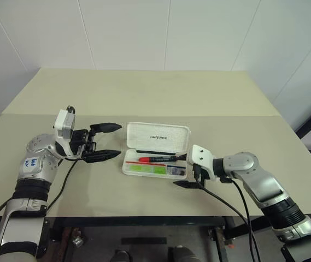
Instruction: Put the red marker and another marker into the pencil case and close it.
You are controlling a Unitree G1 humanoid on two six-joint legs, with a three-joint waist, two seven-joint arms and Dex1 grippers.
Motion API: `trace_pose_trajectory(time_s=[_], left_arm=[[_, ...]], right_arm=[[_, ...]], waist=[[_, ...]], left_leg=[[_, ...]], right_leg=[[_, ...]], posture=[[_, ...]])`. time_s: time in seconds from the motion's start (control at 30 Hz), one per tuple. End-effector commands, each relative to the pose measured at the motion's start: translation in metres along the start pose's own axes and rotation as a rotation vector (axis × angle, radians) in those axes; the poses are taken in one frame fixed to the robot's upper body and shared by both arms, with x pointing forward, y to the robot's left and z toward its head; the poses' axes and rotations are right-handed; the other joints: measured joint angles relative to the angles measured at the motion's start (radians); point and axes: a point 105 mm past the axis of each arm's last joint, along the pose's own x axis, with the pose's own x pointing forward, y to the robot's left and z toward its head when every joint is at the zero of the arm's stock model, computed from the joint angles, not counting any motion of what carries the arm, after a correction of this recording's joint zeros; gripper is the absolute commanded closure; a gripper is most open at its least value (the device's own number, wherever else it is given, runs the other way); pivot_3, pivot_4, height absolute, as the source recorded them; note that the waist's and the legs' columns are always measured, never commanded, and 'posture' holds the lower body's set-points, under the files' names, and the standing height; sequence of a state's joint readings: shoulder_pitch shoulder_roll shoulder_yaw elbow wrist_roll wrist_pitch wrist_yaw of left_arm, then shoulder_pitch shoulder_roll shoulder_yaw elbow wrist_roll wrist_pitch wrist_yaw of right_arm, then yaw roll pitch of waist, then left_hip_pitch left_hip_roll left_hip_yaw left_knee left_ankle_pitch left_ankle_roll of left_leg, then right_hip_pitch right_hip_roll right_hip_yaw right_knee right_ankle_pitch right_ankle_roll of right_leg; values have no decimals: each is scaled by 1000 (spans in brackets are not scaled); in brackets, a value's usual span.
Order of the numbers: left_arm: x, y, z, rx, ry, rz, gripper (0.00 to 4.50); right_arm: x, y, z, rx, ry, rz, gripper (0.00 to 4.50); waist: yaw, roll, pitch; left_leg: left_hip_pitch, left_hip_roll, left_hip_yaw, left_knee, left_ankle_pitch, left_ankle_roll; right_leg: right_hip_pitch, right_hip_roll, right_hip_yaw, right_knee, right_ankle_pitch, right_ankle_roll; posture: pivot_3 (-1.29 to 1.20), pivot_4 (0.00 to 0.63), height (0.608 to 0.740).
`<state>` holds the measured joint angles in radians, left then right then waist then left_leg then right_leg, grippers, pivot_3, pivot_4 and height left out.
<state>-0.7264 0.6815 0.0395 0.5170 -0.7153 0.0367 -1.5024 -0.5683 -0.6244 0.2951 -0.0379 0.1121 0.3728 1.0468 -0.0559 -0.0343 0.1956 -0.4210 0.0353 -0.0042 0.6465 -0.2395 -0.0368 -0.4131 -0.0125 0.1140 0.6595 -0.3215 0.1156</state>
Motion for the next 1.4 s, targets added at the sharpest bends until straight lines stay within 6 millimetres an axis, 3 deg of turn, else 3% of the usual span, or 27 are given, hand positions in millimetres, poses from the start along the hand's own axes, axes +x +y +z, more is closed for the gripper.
trace_pose_trajectory(time_s=[0.03,0.2,0.33,0.53,0.7,0.8,1.17,1.4], left_arm=[[-1,-9,9,61,-8,-102,0],[0,-5,8,84,1,-94,0],[2,1,13,122,-19,-64,0],[3,18,10,129,34,19,0],[1,31,9,79,22,48,0],[2,40,4,53,55,64,609],[13,69,2,56,156,165,4339],[13,91,6,93,229,325,4458]], right_arm=[[-11,-12,17,-58,-28,-50,39],[-21,-15,25,-65,-51,-77,39],[-38,-5,37,-39,-123,-78,39],[-69,6,68,-3,-386,-121,39],[-89,12,64,12,-404,-118,39],[-94,8,58,14,-382,-145,0],[-108,10,52,52,-464,-127,0],[-109,9,50,48,-465,-159,0]], waist=[[0,0,0],[2,0,0],[4,0,0],[2,0,0],[4,0,0],[4,0,0],[5,-1,0],[4,-1,1]], left_leg=[[0,0,0,0,0,0],[0,0,0,0,0,0],[0,0,0,0,0,0],[0,0,0,0,0,0],[0,0,-1,0,0,0],[0,-1,-1,1,0,0],[-1,-1,-1,-1,0,0],[-1,-1,-1,0,0,0]], right_leg=[[0,0,0,0,0,0],[0,0,0,0,0,0],[0,0,0,0,0,0],[1,0,0,-1,0,0],[1,1,-1,-1,0,0],[1,1,0,-1,0,1],[1,1,0,-2,0,1],[1,1,0,-1,0,1]], posture=[[0,150,740],[0,150,740],[0,150,740],[0,150,740],[0,150,740],[0,150,740],[0,150,740],[0,150,740]])
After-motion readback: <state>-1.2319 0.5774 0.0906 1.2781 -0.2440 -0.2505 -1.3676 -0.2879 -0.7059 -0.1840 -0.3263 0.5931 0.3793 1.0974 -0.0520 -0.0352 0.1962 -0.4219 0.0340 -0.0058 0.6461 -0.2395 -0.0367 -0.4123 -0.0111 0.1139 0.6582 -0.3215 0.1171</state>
